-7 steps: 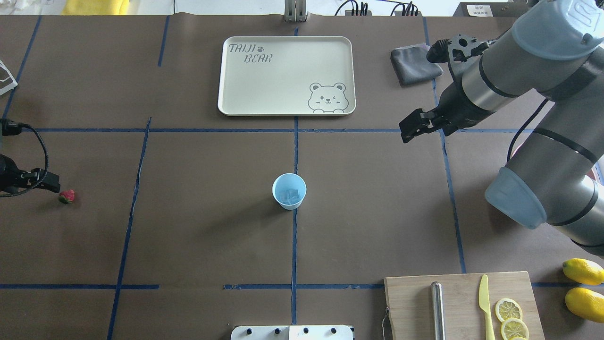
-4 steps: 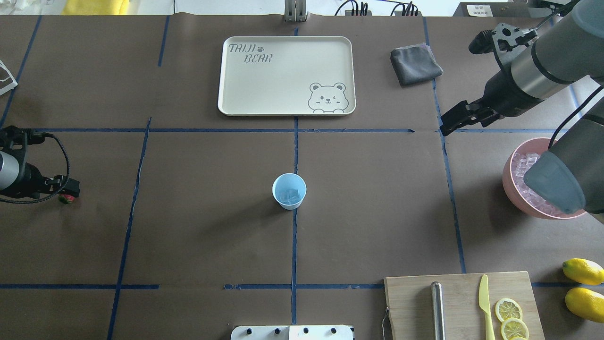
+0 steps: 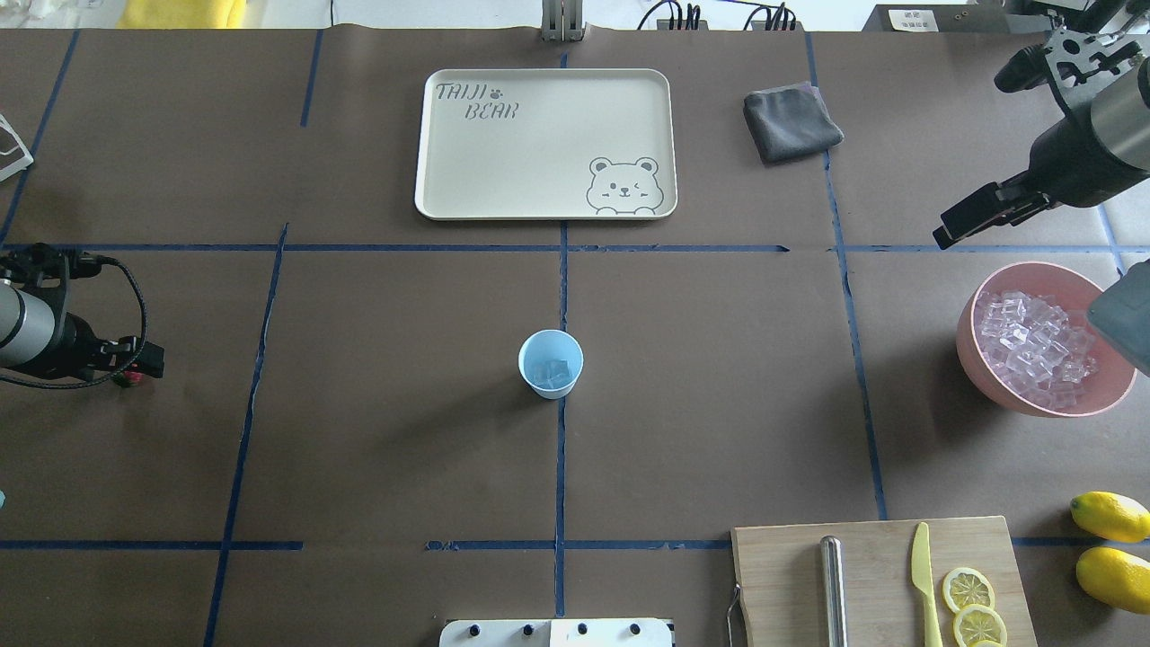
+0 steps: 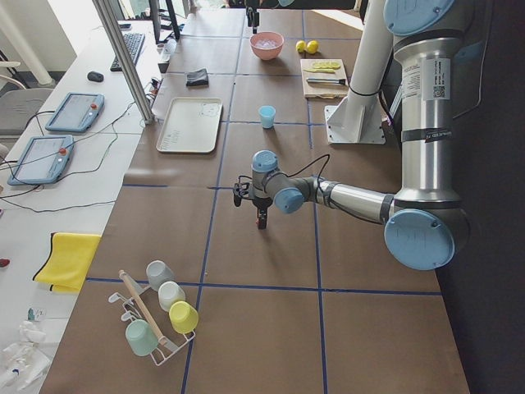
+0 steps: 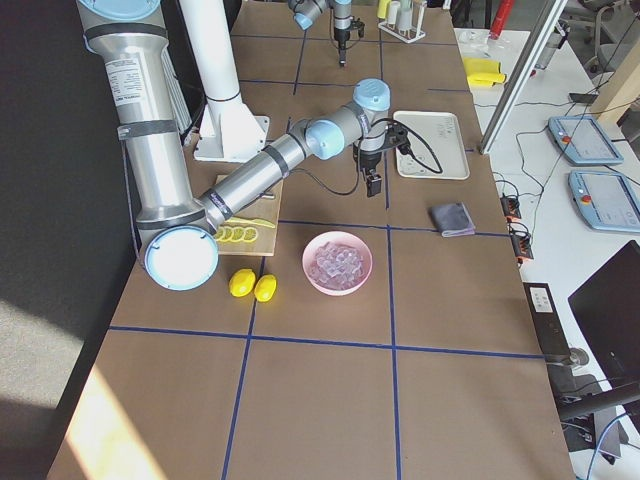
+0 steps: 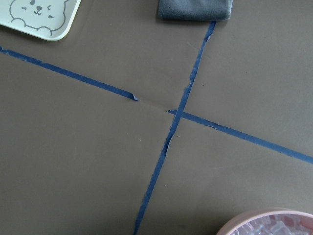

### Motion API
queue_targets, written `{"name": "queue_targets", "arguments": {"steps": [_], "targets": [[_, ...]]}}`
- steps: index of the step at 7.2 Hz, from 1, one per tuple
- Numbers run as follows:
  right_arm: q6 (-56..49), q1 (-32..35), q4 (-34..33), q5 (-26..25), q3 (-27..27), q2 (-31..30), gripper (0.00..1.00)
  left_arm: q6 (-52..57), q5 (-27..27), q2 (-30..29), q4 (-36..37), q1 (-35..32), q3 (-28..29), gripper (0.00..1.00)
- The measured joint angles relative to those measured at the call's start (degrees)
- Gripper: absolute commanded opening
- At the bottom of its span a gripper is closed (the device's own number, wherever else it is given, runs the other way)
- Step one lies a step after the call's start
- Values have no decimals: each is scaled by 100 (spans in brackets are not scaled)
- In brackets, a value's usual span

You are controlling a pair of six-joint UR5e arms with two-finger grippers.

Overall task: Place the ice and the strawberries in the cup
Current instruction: 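Grasp the red strawberry with the left gripper and lift it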

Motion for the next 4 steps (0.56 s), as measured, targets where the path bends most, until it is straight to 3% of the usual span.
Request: {"name": "queue_targets", "arguments": {"steps": [1,4], "targets": [[-247,115,-1,7,-8,-120,100,8,0,-16,-4,2,35,82],[-924,461,-13,11,-29,-433,100,29,-7,-31,-12,3,74,50]]}}
